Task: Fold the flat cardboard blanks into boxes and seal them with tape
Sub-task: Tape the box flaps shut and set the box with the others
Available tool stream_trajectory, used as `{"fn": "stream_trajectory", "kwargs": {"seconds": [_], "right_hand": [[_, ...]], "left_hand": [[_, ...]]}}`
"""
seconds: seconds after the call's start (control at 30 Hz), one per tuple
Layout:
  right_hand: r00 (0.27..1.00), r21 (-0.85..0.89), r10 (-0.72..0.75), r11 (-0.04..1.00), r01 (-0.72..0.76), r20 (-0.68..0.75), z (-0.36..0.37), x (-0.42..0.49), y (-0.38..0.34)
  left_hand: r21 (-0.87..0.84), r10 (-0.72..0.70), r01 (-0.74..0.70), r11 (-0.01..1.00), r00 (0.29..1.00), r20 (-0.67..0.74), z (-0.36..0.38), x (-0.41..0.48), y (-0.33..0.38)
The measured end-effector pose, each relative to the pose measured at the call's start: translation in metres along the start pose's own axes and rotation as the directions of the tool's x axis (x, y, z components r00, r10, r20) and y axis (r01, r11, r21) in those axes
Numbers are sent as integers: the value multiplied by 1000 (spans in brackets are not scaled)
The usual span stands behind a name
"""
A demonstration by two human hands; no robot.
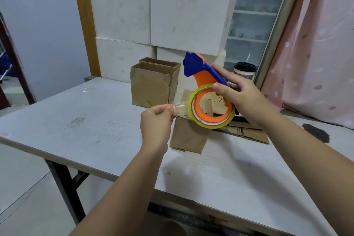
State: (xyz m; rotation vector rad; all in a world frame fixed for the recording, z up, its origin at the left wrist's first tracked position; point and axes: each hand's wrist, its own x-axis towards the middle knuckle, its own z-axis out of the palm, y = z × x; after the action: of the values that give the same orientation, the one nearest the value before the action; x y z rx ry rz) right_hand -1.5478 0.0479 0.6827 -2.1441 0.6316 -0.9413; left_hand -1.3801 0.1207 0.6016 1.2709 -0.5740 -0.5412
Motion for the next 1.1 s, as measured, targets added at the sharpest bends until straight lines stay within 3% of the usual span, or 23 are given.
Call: {"fn": "stream_trajectory", "kwargs": {"seconds": [0.13, 0.3, 0.57, 0.8, 1.1], "right_hand": [[999, -81, -16, 997, 13, -46, 4, 0, 1], [999, -185, -46, 982, 41, -24, 11, 1, -3], [991, -180, -131, 975, 130, 7, 21, -1, -7], [994, -87, -112, 990, 112, 7, 19, 2, -4], [994, -93, -107, 990, 109, 18, 19, 2, -4]], "left_hand": [[119, 30, -39, 992, 997, 76, -10, 7, 3], [24, -95, 92, 996, 976, 194, -21, 13, 5], [5, -105, 105, 994, 987, 118, -18, 12, -1], [270, 37, -57, 961, 996, 76, -17, 13, -3], [339, 33, -62, 939, 995, 89, -16, 14, -10]]}}
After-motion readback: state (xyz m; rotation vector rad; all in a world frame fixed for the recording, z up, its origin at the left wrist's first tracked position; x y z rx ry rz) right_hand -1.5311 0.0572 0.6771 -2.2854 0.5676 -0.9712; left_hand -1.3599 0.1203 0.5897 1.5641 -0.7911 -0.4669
